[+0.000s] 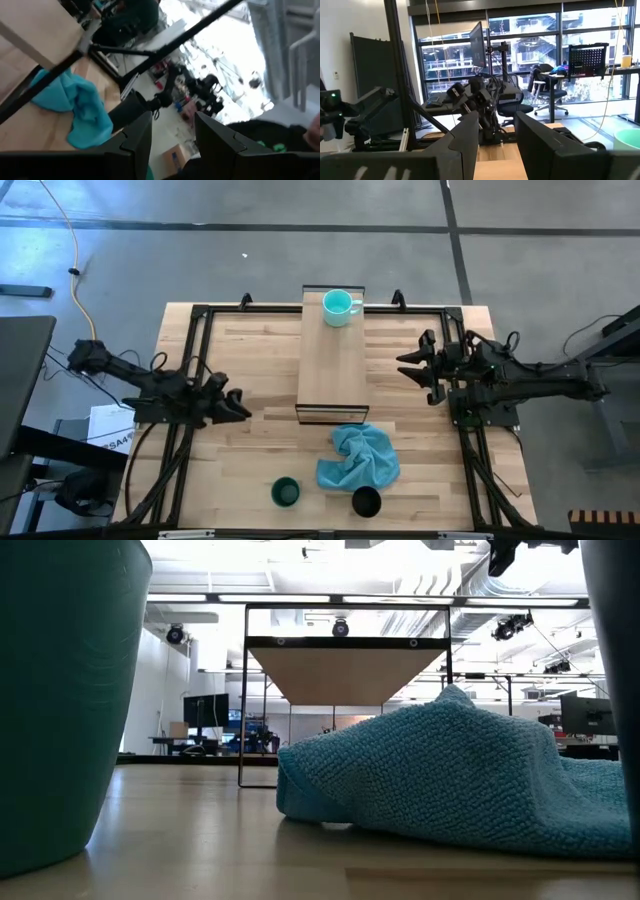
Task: Stack small to large cups/mugs on shelf
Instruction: Put the green cup on the shelf
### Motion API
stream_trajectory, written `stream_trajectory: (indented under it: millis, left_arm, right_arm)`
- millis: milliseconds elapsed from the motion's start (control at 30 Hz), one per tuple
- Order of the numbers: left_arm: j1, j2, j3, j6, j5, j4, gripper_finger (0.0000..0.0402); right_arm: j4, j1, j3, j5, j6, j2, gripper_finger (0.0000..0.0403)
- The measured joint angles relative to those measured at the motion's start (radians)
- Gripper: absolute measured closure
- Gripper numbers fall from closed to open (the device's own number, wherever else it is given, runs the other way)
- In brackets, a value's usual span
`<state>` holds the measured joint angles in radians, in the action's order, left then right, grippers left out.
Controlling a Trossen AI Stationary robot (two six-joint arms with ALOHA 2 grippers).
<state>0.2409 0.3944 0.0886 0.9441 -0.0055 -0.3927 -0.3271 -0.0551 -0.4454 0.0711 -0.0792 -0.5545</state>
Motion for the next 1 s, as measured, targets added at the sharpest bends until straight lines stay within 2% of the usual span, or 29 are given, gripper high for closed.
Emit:
stream_trajectory:
  millis: [167,500,733,1000]
  left_arm:
    - [0.055,0.183,0.127,-0.042,0.0,0.063,0.0266]
    - [0.145,0.556,0.489,-0.142,-0.007,0.435,0.0266]
    - [0.211,0.807,0.723,-0.228,-0.059,0.653,0.0266]
    - [0.276,1.038,0.913,-0.22,-0.136,0.815,0.0266]
  right_arm:
    - [0.001,0.0,0.0,0.0,-0.01,0.0,0.0283]
    - [0.013,0.0,0.0,0.003,-0.036,0.0,0.0283]
    - [0.043,0.0,0.0,0.03,-0.073,0.0,0.0283]
    - [0.053,0.001,0.001,0.07,-0.079,0.015,0.0283]
